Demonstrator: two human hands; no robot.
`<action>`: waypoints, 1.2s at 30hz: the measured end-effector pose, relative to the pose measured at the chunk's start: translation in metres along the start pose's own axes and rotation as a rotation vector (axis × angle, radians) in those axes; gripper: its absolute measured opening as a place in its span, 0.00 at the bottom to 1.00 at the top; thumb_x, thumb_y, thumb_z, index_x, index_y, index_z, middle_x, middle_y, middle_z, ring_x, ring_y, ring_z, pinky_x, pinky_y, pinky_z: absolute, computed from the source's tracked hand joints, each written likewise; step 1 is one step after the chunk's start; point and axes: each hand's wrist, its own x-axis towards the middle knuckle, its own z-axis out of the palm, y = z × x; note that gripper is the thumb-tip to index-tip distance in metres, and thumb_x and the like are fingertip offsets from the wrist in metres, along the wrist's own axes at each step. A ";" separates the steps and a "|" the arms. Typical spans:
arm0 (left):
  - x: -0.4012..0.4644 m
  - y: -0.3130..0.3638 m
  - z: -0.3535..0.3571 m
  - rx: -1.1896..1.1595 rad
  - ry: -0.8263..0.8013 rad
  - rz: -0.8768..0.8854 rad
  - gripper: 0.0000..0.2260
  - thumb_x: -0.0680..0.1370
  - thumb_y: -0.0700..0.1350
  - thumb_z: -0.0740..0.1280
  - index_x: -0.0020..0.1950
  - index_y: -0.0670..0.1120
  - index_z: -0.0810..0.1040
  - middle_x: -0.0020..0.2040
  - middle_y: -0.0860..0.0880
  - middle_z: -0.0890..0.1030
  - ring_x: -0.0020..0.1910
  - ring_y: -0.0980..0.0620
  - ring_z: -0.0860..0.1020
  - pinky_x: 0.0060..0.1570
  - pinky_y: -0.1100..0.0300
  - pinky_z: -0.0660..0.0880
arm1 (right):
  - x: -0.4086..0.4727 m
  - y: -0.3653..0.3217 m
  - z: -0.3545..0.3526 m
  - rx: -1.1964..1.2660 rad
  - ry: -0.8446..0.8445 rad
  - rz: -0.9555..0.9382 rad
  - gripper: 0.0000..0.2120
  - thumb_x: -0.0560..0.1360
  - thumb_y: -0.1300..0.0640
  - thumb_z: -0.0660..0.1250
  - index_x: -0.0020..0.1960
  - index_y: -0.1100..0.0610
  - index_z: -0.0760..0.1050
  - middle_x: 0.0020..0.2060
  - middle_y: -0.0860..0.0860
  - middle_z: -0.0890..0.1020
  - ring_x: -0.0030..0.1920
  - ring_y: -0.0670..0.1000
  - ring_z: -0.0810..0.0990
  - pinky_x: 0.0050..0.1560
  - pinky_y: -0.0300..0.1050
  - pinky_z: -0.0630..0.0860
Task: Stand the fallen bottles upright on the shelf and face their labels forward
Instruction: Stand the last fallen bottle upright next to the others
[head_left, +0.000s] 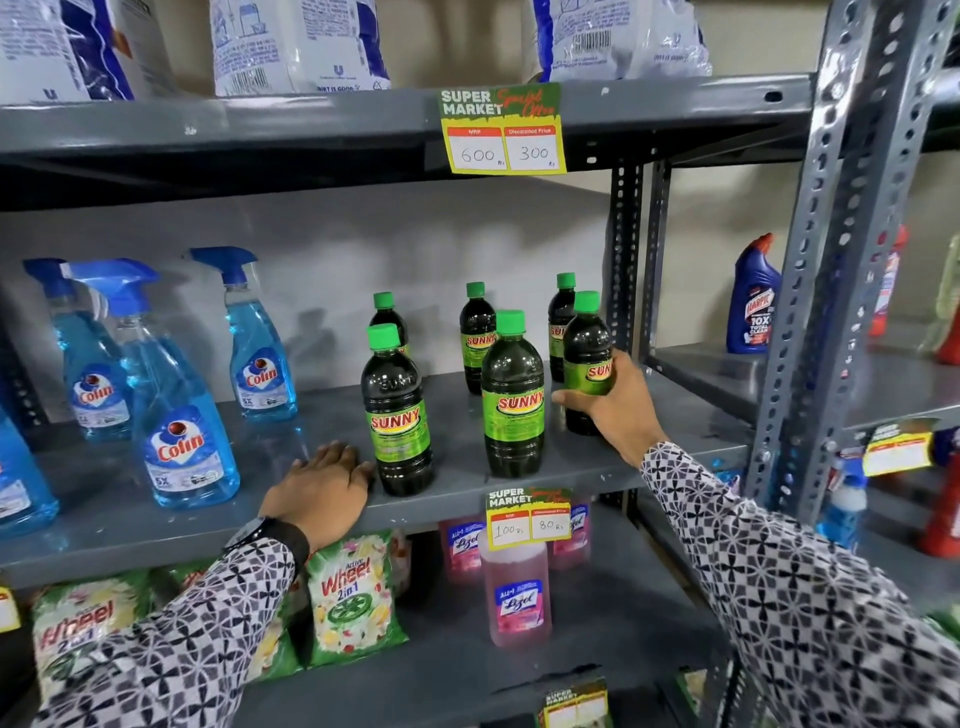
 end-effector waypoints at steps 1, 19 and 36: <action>-0.001 0.000 0.001 0.006 0.004 0.002 0.24 0.85 0.54 0.46 0.78 0.48 0.64 0.83 0.45 0.61 0.82 0.47 0.58 0.80 0.45 0.54 | -0.003 -0.005 -0.002 0.002 -0.005 -0.007 0.40 0.57 0.41 0.87 0.63 0.44 0.74 0.59 0.53 0.84 0.60 0.55 0.84 0.64 0.59 0.82; 0.012 -0.013 0.013 0.001 0.023 0.005 0.27 0.84 0.57 0.45 0.81 0.49 0.60 0.83 0.47 0.59 0.83 0.48 0.56 0.81 0.46 0.53 | -0.005 -0.008 -0.003 0.029 -0.006 0.008 0.38 0.63 0.55 0.88 0.67 0.53 0.72 0.58 0.51 0.85 0.59 0.51 0.84 0.65 0.54 0.81; 0.012 -0.017 0.013 0.056 -0.004 0.020 0.30 0.81 0.57 0.41 0.79 0.49 0.63 0.83 0.45 0.59 0.83 0.46 0.56 0.80 0.43 0.54 | -0.051 -0.015 -0.029 -0.029 0.024 -0.003 0.34 0.66 0.53 0.86 0.66 0.50 0.72 0.56 0.46 0.85 0.54 0.46 0.85 0.58 0.47 0.82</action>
